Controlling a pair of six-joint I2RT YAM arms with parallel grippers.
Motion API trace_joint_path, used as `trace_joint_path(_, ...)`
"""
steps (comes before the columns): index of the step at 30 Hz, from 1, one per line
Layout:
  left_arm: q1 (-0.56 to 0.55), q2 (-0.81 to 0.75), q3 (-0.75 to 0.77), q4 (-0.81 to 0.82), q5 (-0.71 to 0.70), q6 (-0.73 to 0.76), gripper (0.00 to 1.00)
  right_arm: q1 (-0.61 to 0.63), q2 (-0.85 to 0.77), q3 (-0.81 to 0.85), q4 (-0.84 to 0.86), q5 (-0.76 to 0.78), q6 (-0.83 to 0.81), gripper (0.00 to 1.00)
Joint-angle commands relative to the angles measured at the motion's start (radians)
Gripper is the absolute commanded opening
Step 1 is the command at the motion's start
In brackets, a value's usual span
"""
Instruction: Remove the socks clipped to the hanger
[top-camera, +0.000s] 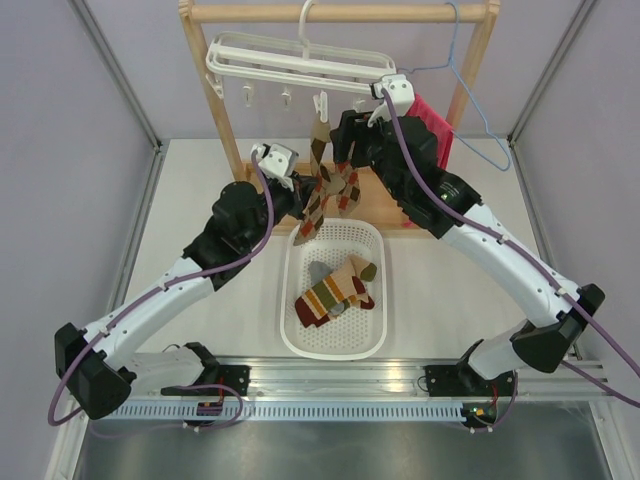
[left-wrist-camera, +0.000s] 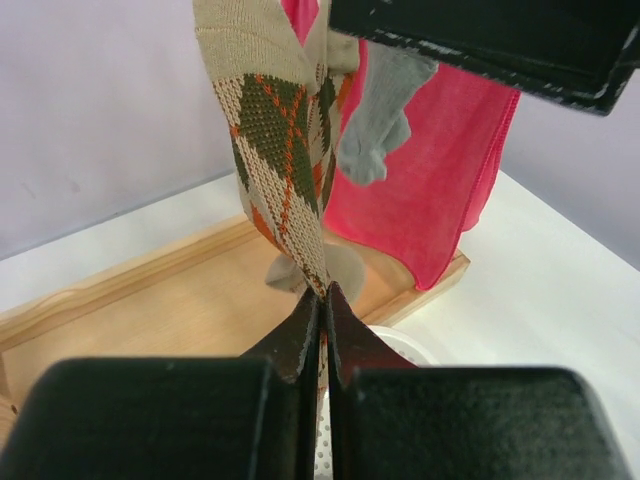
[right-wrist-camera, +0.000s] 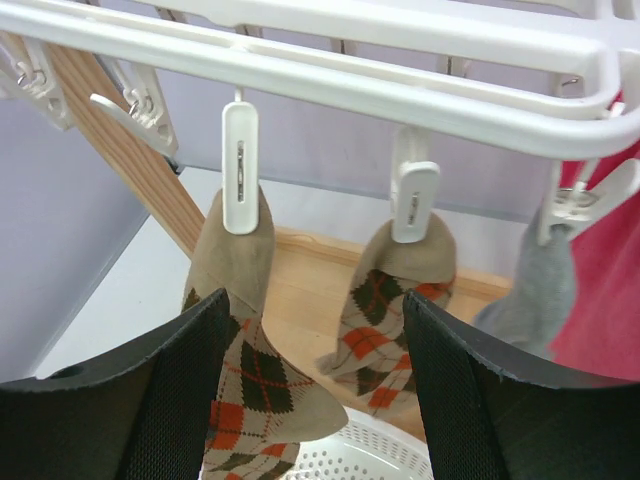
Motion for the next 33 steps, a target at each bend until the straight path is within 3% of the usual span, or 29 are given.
trace_joint_path(1, -0.005, -0.025, 0.02, -0.016, -0.026, 0.042, 0.02, 0.029, 0.04, 0.069, -0.024, 0.064, -0.033, 0.74)
trace_joint_path(16, -0.003, -0.019, 0.02, -0.019, -0.029, 0.031, 0.02, 0.045, 0.141, 0.213, 0.069, 0.018, -0.047, 0.75)
trace_joint_path(23, 0.003, -0.016, 0.029, -0.024, -0.044, 0.031, 0.02, 0.103, 0.249, 0.362, 0.005, 0.159, -0.125, 0.75)
trace_joint_path(33, 0.003, -0.006, 0.056, -0.06, -0.114, 0.043, 0.02, 0.227, 0.397, 0.534, -0.034, 0.478, -0.301, 0.75)
